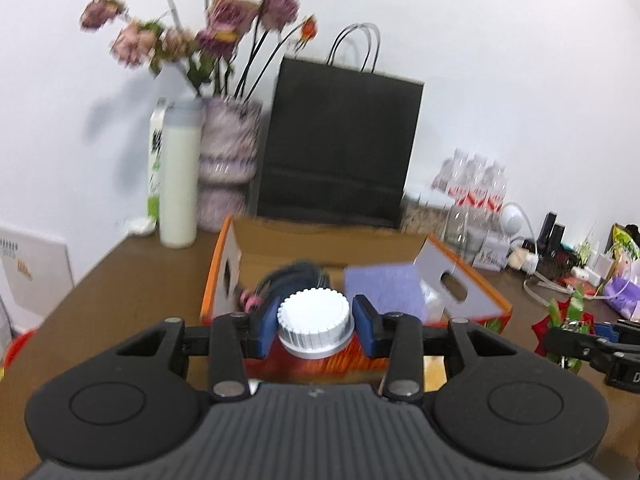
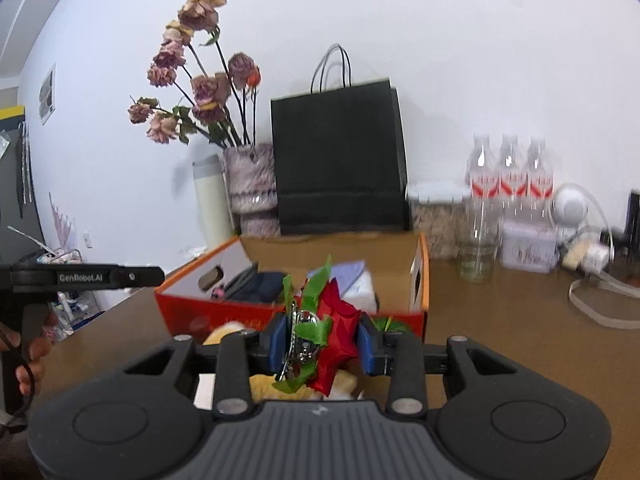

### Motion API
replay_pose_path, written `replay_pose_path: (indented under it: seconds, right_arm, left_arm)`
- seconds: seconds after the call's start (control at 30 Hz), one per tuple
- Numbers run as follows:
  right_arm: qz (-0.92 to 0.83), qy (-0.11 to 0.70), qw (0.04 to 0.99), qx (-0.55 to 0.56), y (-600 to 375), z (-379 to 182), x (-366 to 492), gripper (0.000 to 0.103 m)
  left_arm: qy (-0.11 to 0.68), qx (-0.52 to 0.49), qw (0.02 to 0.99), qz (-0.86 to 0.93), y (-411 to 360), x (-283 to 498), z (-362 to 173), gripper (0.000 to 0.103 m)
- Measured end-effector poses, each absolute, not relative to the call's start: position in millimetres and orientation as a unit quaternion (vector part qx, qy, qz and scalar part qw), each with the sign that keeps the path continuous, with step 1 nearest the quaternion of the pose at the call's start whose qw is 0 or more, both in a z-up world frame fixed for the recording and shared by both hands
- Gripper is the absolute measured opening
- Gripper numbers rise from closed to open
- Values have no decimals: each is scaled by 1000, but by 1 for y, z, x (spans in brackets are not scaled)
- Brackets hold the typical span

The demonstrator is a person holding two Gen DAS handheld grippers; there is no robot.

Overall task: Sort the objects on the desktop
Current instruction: 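Carry the white cap and red-green ornament over the box with both grippers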

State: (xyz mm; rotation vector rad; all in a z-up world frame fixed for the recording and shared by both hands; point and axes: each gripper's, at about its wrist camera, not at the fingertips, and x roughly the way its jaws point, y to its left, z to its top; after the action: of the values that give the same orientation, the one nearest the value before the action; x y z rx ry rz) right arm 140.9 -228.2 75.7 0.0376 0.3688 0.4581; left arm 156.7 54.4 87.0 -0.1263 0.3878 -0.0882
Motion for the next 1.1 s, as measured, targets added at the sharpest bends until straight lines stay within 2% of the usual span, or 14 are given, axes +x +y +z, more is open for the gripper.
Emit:
replay_pose_path:
  seconds: [0.33, 0.5, 0.7, 1.1]
  right_arm:
    - [208, 155, 966, 12, -205, 98, 207, 35]
    - [190, 179, 965, 25, -199, 75, 255, 35]
    - [179, 222, 959, 8, -199, 46, 294, 35]
    - [182, 235, 955, -14, -193, 35, 299, 35]
  left_arm:
    - [153, -51, 986, -54, 23, 203, 103, 40]
    - [172, -72, 981, -49, 18, 238, 85, 40]
    - [199, -37, 978, -52, 7, 273, 63, 40]
    - [222, 22, 973, -57, -12, 289, 37, 40]
